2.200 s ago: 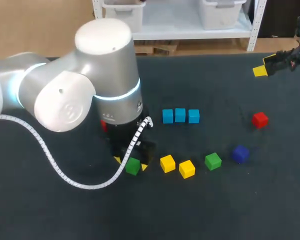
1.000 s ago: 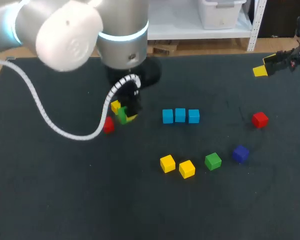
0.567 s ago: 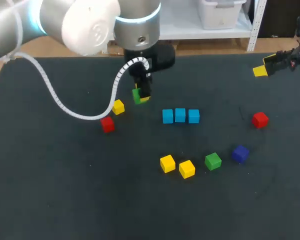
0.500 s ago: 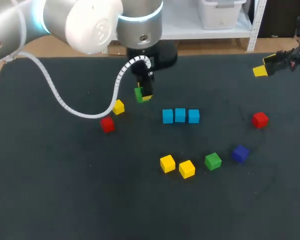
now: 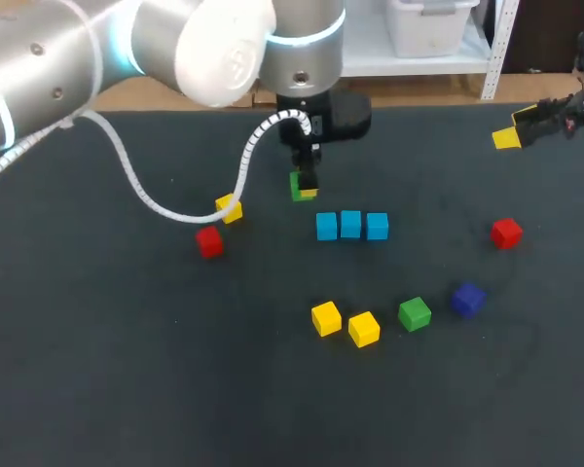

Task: Place the blue cubes, place green cubes on the blue cubes, place the yellow cubes on the green cubes, then place the red cubes on the yellow cubes, and place purple cube on the red cubes.

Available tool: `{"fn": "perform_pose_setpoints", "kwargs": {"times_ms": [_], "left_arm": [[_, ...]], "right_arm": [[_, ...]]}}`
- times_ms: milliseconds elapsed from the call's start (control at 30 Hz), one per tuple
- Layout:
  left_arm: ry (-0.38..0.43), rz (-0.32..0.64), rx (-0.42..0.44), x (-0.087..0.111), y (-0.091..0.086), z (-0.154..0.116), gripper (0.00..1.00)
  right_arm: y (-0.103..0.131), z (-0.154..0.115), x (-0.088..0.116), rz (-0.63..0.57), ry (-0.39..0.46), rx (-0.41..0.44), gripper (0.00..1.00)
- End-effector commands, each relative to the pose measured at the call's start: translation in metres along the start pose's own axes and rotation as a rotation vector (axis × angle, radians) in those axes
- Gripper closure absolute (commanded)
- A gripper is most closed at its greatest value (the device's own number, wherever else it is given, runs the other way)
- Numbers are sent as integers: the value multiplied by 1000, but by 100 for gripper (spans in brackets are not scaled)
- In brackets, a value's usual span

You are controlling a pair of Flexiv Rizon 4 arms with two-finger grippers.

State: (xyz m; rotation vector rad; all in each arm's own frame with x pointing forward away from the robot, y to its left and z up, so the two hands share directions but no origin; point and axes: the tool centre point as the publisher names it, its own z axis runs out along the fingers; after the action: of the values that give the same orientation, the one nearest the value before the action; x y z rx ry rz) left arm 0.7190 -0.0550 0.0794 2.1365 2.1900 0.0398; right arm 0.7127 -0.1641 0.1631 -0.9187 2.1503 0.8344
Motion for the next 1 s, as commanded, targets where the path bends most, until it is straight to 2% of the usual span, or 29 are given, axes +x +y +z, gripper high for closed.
{"fn": "perform_pose_setpoints", "kwargs": {"times_ms": [33, 200, 433, 1000], "left_arm": [[17, -3, 52, -15, 12, 6, 100], [41, -19, 64, -27, 17, 11, 100], [30, 24, 92, -38, 13, 18, 100], [32, 60, 118, -43, -1, 32, 100]], "right_arm": [[0, 0, 0, -1, -2, -1, 0], [0, 0, 0, -1, -2, -1, 0], [0, 0, 0, -1, -2, -1, 0], [0, 0, 0, -1, -2, -1, 0]]}}
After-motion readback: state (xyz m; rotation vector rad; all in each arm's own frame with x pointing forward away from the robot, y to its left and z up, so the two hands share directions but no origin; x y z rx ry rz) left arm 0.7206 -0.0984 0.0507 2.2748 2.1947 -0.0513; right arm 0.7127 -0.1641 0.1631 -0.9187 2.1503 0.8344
